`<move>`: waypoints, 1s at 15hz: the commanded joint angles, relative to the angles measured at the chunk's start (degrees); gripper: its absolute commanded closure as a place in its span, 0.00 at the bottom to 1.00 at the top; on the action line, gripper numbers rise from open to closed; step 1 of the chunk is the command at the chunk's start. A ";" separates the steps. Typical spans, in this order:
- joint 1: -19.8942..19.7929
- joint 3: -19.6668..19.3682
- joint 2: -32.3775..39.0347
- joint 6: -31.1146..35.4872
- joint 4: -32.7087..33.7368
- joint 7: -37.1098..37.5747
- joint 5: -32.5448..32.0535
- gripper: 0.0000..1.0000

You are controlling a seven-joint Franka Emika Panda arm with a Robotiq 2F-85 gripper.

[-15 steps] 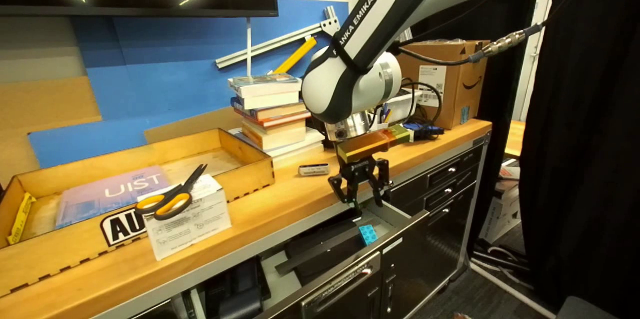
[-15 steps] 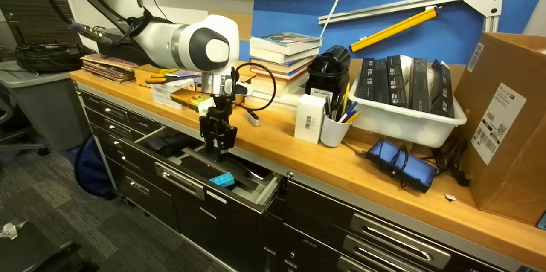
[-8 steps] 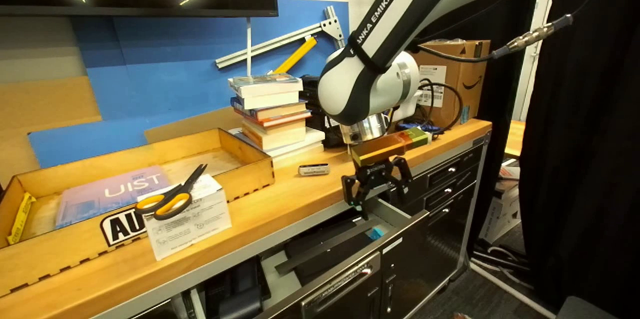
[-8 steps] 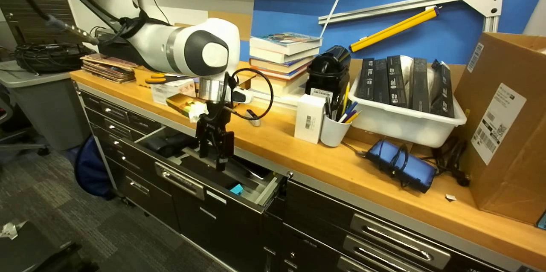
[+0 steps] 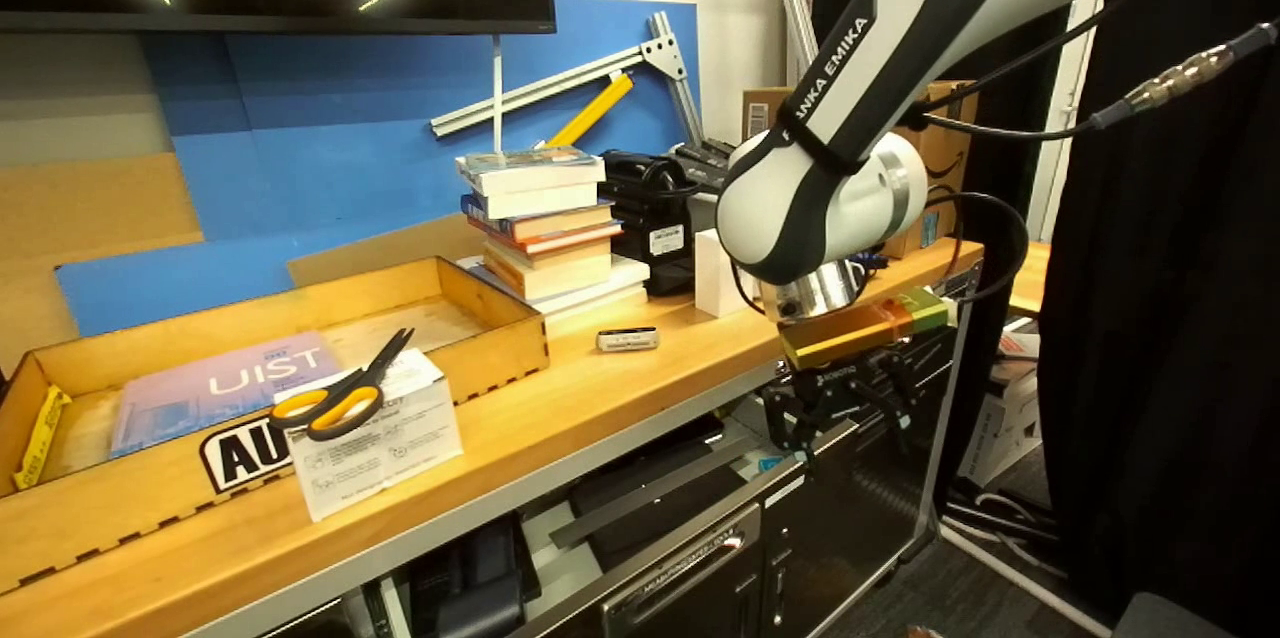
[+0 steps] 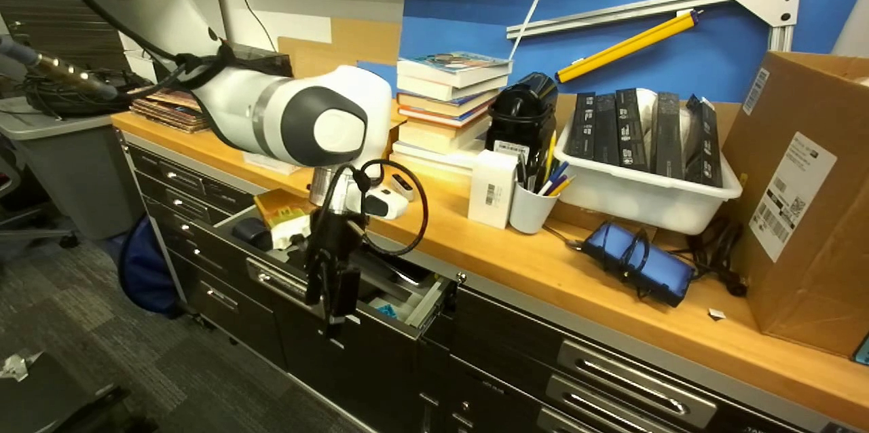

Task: Put the blue object in the open drawer then close the drawer

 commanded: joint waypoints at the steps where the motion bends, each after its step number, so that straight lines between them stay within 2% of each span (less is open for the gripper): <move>1: 0.44 -0.22 1.22 4.65 -0.98 5.02 -0.42 0.00; 5: 1.76 -0.08 4.42 8.18 -0.61 8.30 -0.42 0.00; 11: 2.20 -0.28 5.47 6.66 -0.22 8.15 0.39 0.00; 15: 2.58 -0.05 7.15 11.33 -0.14 9.24 0.74 0.00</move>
